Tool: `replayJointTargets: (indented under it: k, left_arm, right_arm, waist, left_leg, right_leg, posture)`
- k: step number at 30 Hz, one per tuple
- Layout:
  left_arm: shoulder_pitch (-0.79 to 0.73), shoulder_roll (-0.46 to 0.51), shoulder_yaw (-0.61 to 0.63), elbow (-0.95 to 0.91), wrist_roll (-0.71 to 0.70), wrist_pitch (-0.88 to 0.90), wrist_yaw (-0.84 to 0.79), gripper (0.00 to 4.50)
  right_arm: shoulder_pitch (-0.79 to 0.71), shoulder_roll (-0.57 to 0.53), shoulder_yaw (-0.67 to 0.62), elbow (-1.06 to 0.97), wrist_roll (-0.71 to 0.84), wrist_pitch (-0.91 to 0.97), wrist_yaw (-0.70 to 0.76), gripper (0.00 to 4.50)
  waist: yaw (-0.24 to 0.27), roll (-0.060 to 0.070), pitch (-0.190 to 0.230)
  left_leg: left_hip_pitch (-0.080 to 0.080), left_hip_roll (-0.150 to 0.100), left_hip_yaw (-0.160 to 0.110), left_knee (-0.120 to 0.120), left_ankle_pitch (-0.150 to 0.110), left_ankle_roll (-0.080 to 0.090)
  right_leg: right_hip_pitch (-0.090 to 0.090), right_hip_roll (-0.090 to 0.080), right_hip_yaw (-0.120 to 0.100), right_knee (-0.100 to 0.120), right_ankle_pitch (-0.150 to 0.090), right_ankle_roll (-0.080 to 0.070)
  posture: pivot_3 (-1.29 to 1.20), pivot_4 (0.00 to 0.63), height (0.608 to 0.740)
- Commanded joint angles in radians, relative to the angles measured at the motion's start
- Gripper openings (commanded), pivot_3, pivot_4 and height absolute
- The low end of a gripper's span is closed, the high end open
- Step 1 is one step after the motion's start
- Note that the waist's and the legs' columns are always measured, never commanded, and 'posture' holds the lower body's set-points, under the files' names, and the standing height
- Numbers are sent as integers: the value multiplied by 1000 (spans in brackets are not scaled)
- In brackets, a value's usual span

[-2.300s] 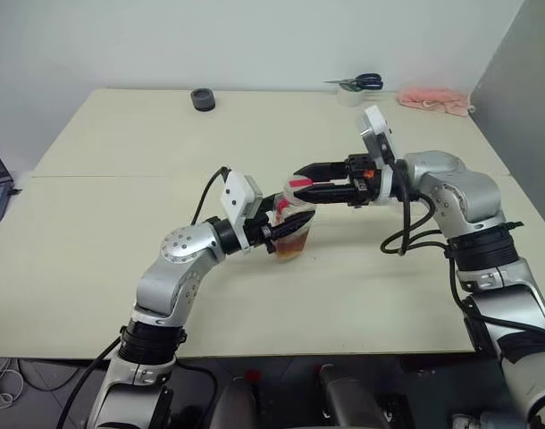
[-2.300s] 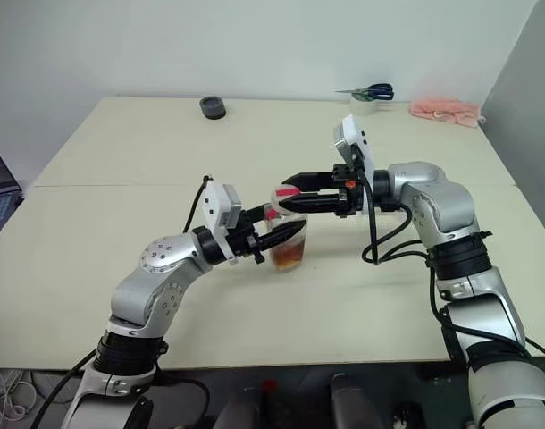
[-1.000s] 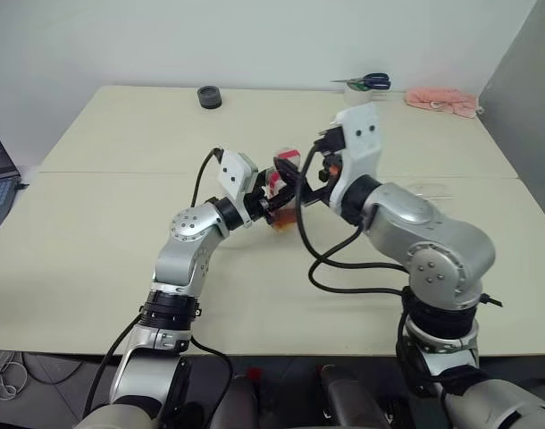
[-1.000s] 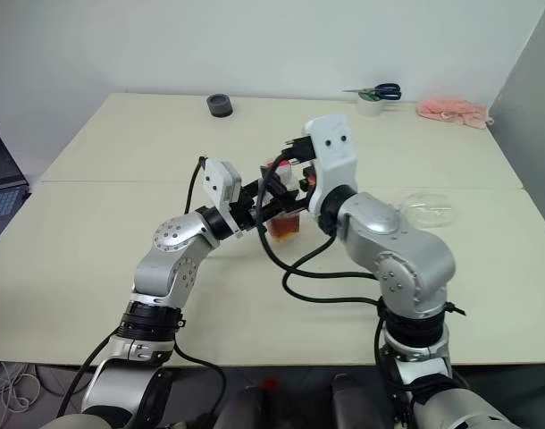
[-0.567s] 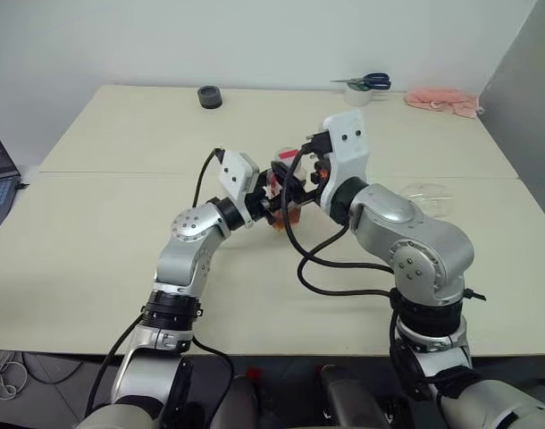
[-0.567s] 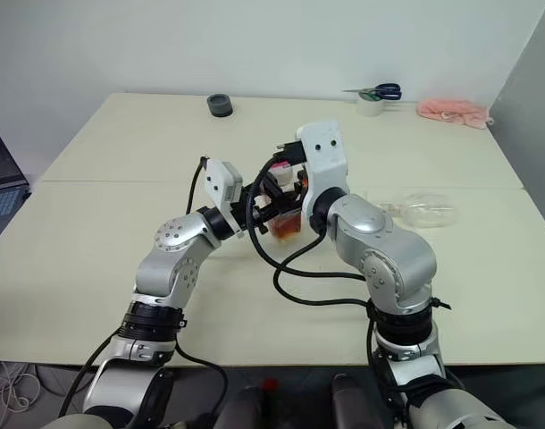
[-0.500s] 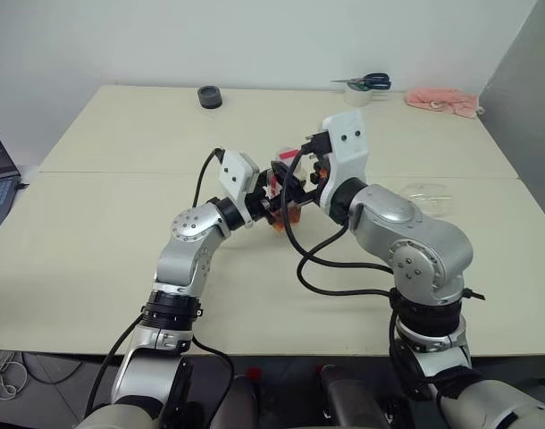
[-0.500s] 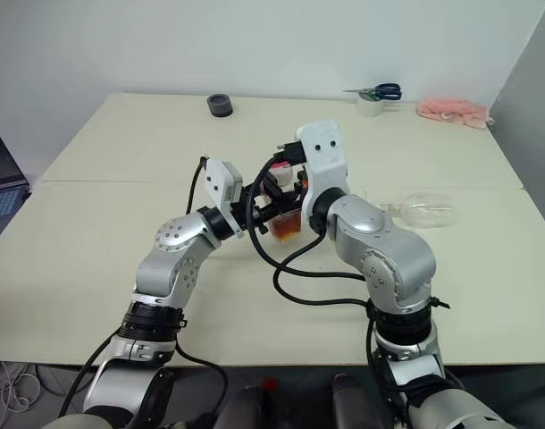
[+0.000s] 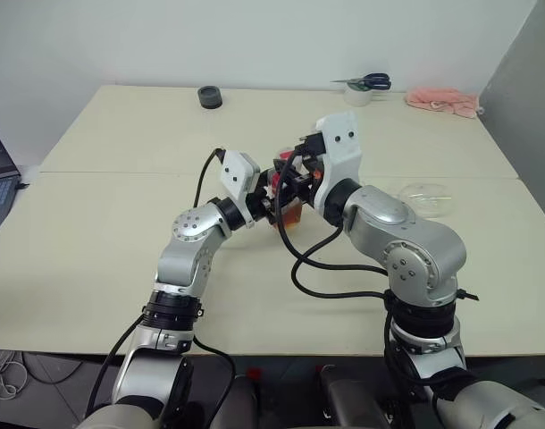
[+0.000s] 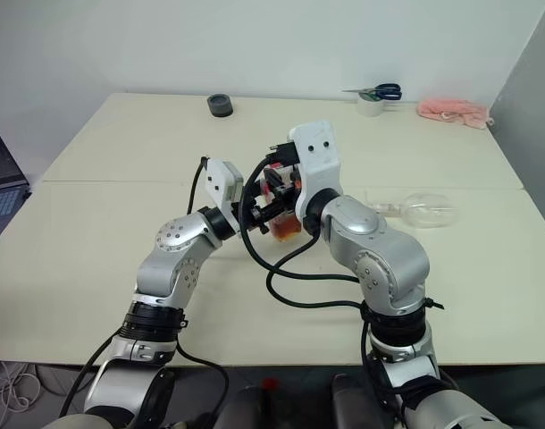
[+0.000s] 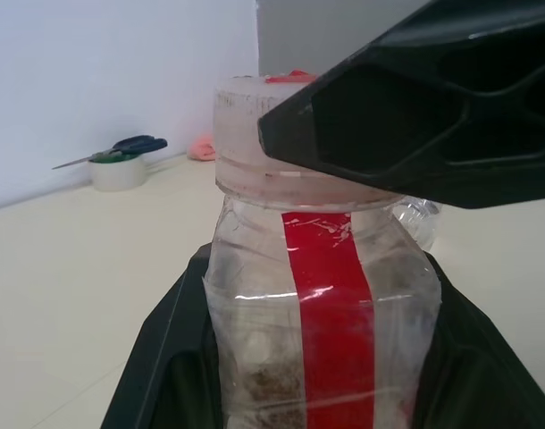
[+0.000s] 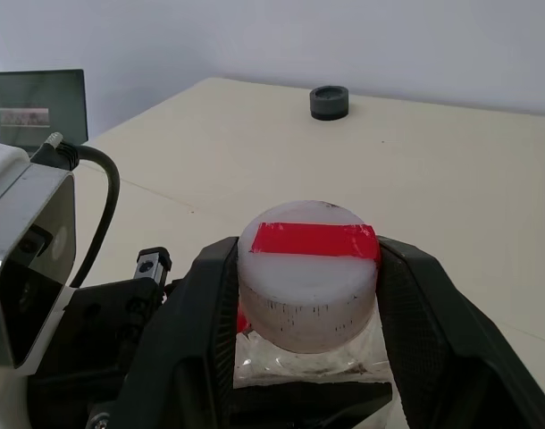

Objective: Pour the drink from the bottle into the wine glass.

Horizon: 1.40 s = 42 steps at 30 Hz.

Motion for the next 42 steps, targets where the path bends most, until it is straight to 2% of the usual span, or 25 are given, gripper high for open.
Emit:
replayJointTargets:
  k: [1, 2, 4, 7, 11, 15, 17, 21, 26, 34, 38, 42]
  left_arm:
    - [-10, 0, 1, -66, -14, -8, -7, 1921]
    - [-9, 0, 0, -68, -14, -7, -7, 1921]
    - [-5, 3, -1, -76, -18, -1, -8, 1921]
    - [-9, 2, -1, -78, -26, 10, -11, 1916]
    - [-7, -2, -13, -80, -22, 22, -23, 1901]
    - [-7, 3, -16, -92, -24, 29, -25, 1900]
    - [-3, 6, -13, -106, -27, 36, -24, 1894]
    - [13, 15, -9, -128, -31, 45, -17, 1892]
    - [23, 17, -7, -136, -29, 48, -11, 1887]
    - [17, 14, -8, -125, -27, 44, -10, 1871]
    - [16, 12, -6, -123, -25, 46, -14, 1871]
    - [13, 8, -7, -120, -25, 45, -15, 1871]
  right_arm:
    - [-12, -13, -25, 6, -14, -59, 16, 1856]
    - [-14, -20, -29, 17, -10, -68, 31, 1856]
    - [-19, -48, -56, 54, 64, -114, 158, 1856]
    - [-24, -163, -81, 179, 146, -296, 478, 1856]
    - [-117, -362, -36, 522, 145, -485, 936, 1856]
    - [-183, -457, 26, 725, 112, -626, 1234, 1856]
    - [-198, -482, 53, 790, 81, -685, 1315, 1856]
    - [-237, -484, 56, 880, 48, -730, 1350, 1856]
    - [-255, -478, 45, 896, 59, -706, 1365, 1856]
    - [-257, -469, 20, 883, 71, -678, 1359, 4496]
    - [-261, -472, -9, 841, 82, -670, 1320, 4500]
    - [-268, -472, -56, 781, 67, -645, 1180, 4500]
  waist:
    - [0, 0, 0]
    - [0, 0, 0]
    - [0, 0, 0]
    - [0, 0, 0]
    - [0, 1, 1]
    - [0, 1, 1]
    - [-1, 1, 1]
    - [-6, 1, 1]
    - [0, 1, 1]
    - [2, 2, 1]
    - [2, 2, 1]
    - [3, 2, 1]
  left_leg:
    - [0, 0, 0, 0, 0, 0]
    - [0, 0, 0, 0, 0, 0]
    - [0, 0, 0, 0, 0, 0]
    - [0, 0, 0, 0, 0, 0]
    - [0, -1, 1, 1, 0, 0]
    - [1, 0, 1, 0, 0, 1]
    - [1, 0, 1, -1, 0, 1]
    - [1, 0, 1, 0, 0, 1]
    - [1, 0, 0, 1, 0, 0]
    - [1, 0, 0, 0, 0, 0]
    - [1, -1, 0, 1, 0, 0]
    - [1, -1, 0, 1, 0, 0]
  right_leg:
    - [0, 0, 0, 0, 0, 0]
    - [0, 0, 0, 0, 0, 0]
    - [0, 0, 0, 0, 0, 0]
    - [1, 0, 0, -1, 0, 0]
    - [1, 0, 0, -1, -1, 1]
    - [1, 0, 0, -1, 0, 0]
    - [1, 1, 0, -1, 0, 0]
    - [1, 0, 1, -1, 0, 0]
    - [1, 0, 0, 0, 0, 0]
    - [1, -1, -1, 0, 0, 0]
    - [1, -2, 0, 0, 0, 0]
    - [1, -2, -1, 0, 0, 0]
  posture:
    - [0, 150, 740]
    - [0, 150, 740]
    - [0, 150, 740]
    - [0, 150, 740]
    - [0, 150, 740]
    - [0, 150, 740]
    - [0, 150, 740]
    - [0, 150, 740]
    - [0, 150, 740]
    - [0, 150, 740]
    - [0, 150, 740]
    - [0, 150, 740]
